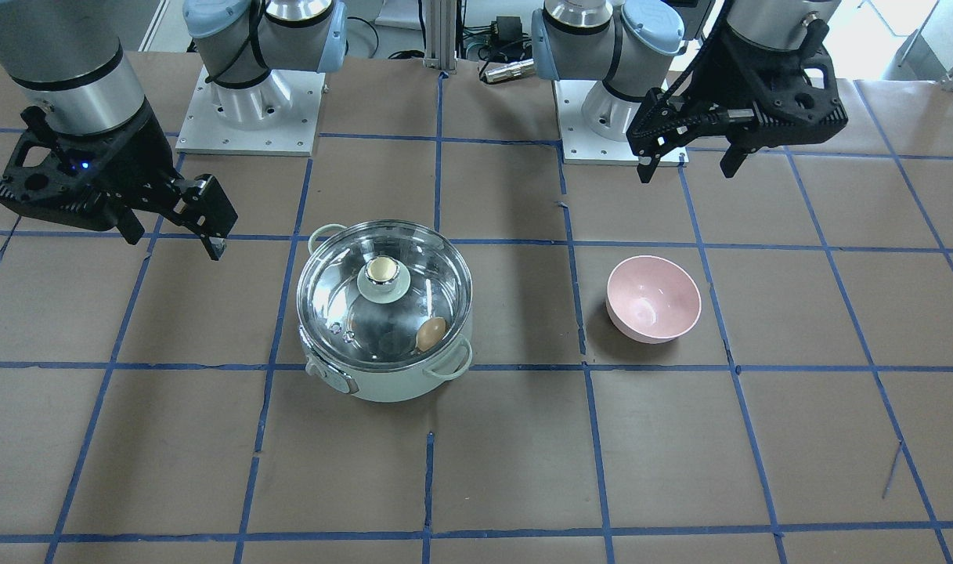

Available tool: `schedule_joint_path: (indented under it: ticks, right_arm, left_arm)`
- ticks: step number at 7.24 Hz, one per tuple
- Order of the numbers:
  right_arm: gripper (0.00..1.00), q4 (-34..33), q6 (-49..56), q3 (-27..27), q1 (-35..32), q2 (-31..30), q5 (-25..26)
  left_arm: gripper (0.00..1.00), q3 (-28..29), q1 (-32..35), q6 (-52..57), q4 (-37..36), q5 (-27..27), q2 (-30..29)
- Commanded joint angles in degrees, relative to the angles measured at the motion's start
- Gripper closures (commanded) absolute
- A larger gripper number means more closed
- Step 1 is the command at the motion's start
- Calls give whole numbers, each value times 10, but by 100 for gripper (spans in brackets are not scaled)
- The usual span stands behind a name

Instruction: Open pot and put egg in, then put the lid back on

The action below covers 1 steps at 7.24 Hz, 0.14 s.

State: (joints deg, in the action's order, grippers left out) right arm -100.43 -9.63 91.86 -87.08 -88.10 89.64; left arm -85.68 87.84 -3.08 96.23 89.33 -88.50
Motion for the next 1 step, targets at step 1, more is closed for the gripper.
schedule_joint_path:
  ticks: [1]
  right_arm:
    - [0,-1,-1,2,1,-1,-3]
  left_arm:
    - [1,-8,3,3,-3,-4,3]
